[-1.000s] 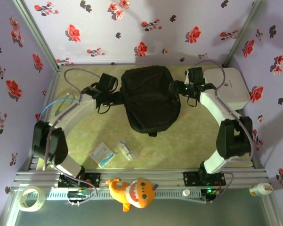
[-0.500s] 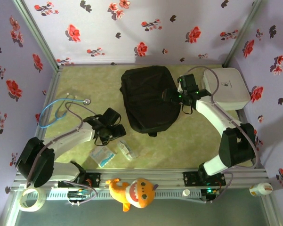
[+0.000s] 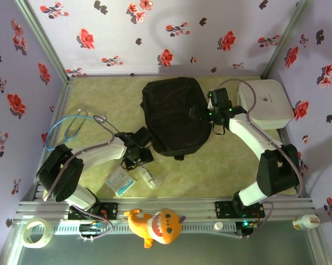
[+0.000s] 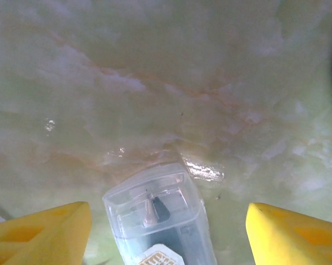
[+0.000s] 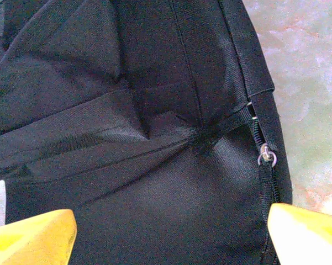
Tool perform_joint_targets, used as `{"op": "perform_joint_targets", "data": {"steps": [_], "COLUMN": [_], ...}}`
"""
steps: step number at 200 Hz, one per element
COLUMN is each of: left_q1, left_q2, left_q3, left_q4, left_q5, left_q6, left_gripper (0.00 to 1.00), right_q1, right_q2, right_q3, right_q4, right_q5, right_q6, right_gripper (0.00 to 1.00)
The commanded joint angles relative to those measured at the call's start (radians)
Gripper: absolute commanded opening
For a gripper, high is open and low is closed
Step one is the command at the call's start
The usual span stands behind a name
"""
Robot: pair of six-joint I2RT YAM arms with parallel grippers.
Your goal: Pack books, pencil case, and school supplies into a backpack
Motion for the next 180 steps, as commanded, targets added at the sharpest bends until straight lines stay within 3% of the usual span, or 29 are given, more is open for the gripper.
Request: {"op": "perform_joint_targets", "data": {"steps": [1,85,103,127,180], "left_q1": [-0.017,-0.07,-0.071,-0.07,-0.068], "left_q2": [0.039,0.125,0.138,0.13,0.108], "left_q3": [0.028,0.06,0.053,0.039,0.039], "left_q4": [-0.045,-0.132,-0.132,-0.118,-0.101], "left_q5": [-0.02,-0.065,-0.065,-0.072,-0.088], "left_q6": [-0.02,-0.027,-0.025,-0.027,0.001], "left_gripper": [0.71,0.67,0.58,0.52,0.47], "right_q1": [0.007,0.007,0.007,0.008,0.007], "right_q2": [-0.007,-0.007,-0.008,-0.008,-0.006], "right_q3": [-0.003,-0.029,-0.029,-0.025,-0.016], "right_q4": [0.018,0.06,0.061,0.059,0.061], "right_q5": [-0.007,-0.078,-0.078,-0.082,-0.096], "right_q6": [-0.011,0.003,0.004,0.004,0.01], "right_gripper": [0.9,0.9,0.9,0.9,0.9]}}
